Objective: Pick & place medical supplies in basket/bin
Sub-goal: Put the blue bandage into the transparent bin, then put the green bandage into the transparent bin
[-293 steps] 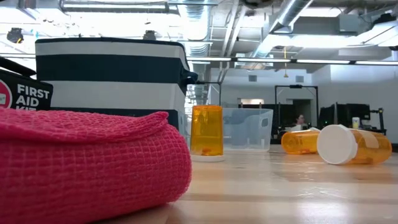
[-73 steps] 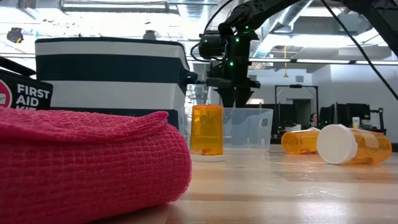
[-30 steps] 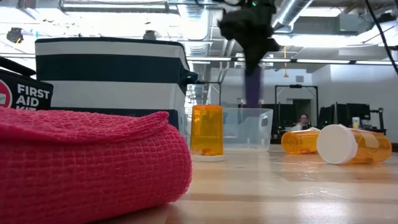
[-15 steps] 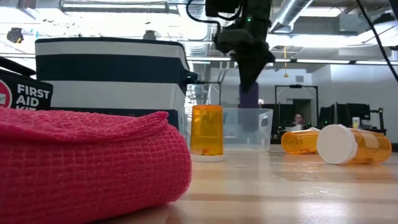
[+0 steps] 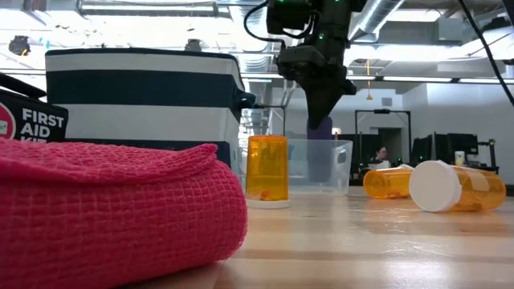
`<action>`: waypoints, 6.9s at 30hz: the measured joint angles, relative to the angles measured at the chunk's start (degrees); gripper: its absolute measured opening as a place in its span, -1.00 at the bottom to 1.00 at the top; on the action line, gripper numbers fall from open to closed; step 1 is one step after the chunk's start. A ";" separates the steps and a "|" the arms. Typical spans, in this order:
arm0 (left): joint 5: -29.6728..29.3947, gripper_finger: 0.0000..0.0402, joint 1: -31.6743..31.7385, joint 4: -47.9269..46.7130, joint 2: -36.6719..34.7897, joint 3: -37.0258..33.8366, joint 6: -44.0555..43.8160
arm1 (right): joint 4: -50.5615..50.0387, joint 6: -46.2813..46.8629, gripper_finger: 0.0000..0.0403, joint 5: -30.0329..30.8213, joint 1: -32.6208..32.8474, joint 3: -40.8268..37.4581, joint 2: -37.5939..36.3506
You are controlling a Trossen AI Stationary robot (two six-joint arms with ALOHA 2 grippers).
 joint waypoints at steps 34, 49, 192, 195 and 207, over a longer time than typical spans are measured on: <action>0.04 0.54 0.00 0.04 0.04 -0.04 -0.20 | 10.18 3.37 -0.92 -4.33 -0.45 -11.65 -5.91; 0.04 0.54 0.00 0.04 0.02 -0.04 -0.42 | 9.98 3.02 -0.09 -2.65 1.01 -11.87 -8.11; -8.51 0.88 -1.86 2.74 50.41 50.40 30.51 | 31.79 19.57 0.02 34.93 60.10 -11.76 -44.60; -9.36 0.88 -2.15 2.54 51.80 50.42 29.55 | 31.93 19.57 0.02 34.95 60.30 -11.76 -44.60; -9.53 0.88 -0.19 1.44 58.98 50.40 28.31 | 33.56 20.90 0.02 34.98 63.50 -11.76 -44.62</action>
